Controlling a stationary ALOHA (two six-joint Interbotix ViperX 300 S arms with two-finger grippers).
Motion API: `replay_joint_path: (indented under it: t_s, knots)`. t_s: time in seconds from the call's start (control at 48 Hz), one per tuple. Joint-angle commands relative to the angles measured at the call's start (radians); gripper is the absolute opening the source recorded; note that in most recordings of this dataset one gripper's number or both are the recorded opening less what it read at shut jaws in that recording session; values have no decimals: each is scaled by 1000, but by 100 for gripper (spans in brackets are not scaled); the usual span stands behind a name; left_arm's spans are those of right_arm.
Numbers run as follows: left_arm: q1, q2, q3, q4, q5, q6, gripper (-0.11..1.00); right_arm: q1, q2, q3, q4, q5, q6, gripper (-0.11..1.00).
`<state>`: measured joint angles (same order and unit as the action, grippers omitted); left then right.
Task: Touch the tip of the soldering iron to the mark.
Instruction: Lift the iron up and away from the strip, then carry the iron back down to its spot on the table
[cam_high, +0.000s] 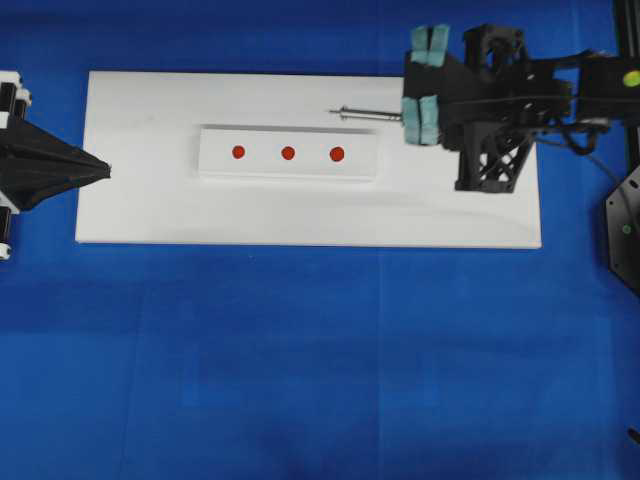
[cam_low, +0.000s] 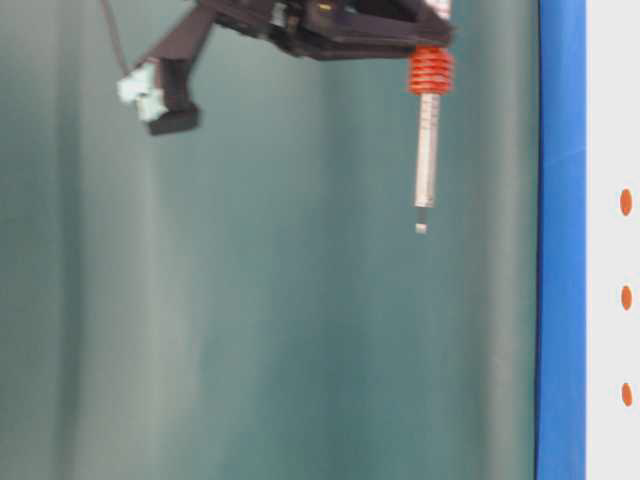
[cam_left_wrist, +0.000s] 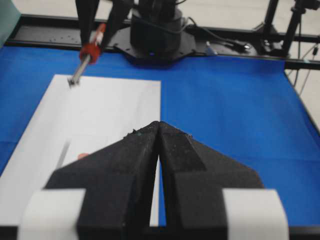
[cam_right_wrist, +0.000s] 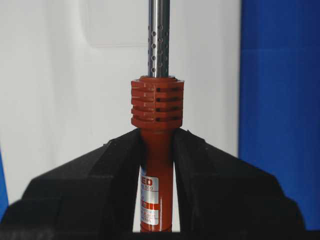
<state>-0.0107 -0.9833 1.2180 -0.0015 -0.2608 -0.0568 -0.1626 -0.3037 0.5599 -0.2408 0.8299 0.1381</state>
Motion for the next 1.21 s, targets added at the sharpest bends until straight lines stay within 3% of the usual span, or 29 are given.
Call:
replay_joint_path:
  t_s: [0.0, 0.313, 0.563, 0.73, 1.188]
  knots:
    - [-3, 3, -11, 3, -6, 0, 0, -2, -51, -41, -18, 35, -2, 6]
    - [-3, 3, -11, 2, -5, 0, 0, -2, -61, -51, -28, 64, 5, 6]
    - [-3, 3, -11, 3, -5, -2, 0, 35, -66, -44, -5, 74, 34, 6]
    - [-2, 2, -11, 3, -5, -2, 0, 112, -71, -38, -5, 77, 126, 6]
    - [-3, 2, -11, 3, -6, -2, 0, 428, -44, -46, -23, 87, 440, 6]
